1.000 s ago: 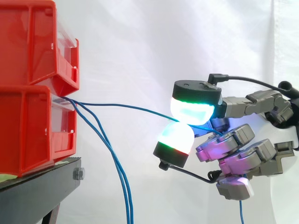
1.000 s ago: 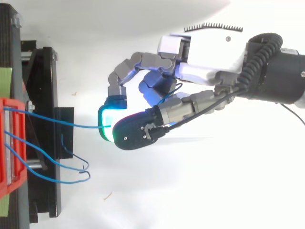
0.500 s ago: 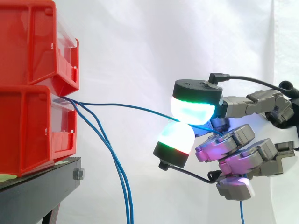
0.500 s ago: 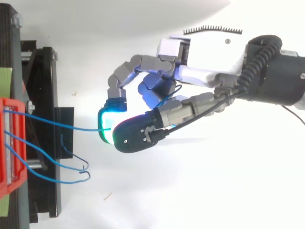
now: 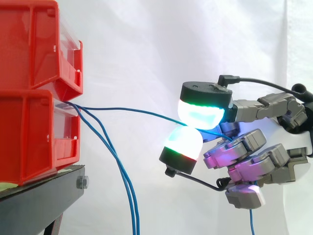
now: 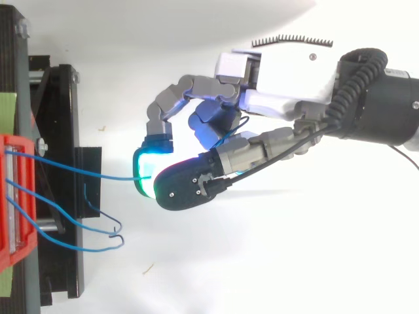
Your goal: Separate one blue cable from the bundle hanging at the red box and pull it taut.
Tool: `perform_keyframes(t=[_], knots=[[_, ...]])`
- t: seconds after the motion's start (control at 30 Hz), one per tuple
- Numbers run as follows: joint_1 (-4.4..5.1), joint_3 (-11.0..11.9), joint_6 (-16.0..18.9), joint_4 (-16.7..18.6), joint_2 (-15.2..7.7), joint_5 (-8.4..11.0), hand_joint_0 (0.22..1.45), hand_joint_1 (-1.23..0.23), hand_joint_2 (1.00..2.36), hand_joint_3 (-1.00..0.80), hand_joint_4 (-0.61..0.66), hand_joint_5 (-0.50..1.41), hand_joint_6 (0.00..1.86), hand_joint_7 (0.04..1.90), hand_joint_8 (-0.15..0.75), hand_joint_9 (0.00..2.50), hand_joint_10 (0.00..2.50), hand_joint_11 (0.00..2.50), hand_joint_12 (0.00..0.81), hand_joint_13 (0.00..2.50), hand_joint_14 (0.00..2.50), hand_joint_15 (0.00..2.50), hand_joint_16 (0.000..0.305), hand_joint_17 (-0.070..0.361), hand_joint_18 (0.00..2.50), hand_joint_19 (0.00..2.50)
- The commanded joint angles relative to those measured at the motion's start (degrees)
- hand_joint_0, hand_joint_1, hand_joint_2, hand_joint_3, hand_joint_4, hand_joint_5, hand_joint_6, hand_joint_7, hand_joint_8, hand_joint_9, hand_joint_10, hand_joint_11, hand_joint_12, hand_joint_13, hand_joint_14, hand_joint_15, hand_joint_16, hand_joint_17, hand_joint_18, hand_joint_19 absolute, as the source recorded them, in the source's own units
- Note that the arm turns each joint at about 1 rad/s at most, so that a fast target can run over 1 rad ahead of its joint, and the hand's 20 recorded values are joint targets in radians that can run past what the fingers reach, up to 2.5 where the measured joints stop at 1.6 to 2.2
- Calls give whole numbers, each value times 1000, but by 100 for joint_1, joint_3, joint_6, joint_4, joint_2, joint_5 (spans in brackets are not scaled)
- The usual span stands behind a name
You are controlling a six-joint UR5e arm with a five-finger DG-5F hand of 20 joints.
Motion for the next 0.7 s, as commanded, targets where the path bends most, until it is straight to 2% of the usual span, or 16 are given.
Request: perform_keyframes(t=[0.0,0.67], knots=[[2,3,0,-16,0,3,721,-729,1013,-296,-53,-230,935,1072,303,778,2500,1250,333,1326,990,1507,40,90,1183,943],[2,-6,0,2,0,3,709,-743,1013,-267,-44,-221,934,1056,301,788,2500,1204,314,1335,919,1523,39,87,1163,944]])
